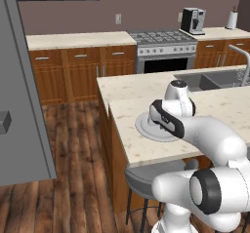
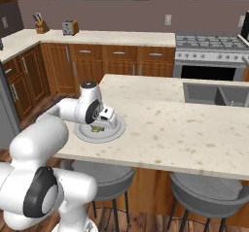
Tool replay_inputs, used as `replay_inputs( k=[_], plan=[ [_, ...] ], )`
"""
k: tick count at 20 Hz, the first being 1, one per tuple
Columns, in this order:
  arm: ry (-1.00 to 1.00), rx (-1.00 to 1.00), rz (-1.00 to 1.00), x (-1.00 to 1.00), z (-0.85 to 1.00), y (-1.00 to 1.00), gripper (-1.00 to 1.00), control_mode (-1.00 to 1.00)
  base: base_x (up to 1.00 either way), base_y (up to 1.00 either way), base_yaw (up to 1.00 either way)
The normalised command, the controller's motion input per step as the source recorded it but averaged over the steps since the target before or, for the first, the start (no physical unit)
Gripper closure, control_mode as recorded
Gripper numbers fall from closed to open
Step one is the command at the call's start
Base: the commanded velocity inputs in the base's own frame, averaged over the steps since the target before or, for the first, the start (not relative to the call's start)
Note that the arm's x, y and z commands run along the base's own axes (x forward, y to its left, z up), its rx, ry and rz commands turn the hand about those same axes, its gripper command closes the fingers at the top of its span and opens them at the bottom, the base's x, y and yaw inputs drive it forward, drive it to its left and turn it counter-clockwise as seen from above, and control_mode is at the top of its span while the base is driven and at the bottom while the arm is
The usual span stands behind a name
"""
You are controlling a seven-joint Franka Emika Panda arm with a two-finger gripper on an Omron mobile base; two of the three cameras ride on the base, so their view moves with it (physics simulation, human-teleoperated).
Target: Retrieve the butter from the fridge and place it on a plate on the dining table. Then retrieve the butter knife by the fridge and place it near the plate.
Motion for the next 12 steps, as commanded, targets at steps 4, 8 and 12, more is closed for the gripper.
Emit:
replay_inputs(
  k=[4, 8, 12],
  plan=[
    [-0.07, 0.00, 0.00, -0.01, 0.00, 0.00, 1.00, -1.00, 0.00, 0.00, 0.00],
    [-0.04, 0.00, 0.00, 0.00, 0.00, 0.00, 1.00, -1.00, 0.00, 0.00, 0.00],
    [-0.02, 0.00, 0.00, 0.01, 0.00, 0.00, 1.00, -1.00, 0.00, 0.00, 0.00]
  ],
)
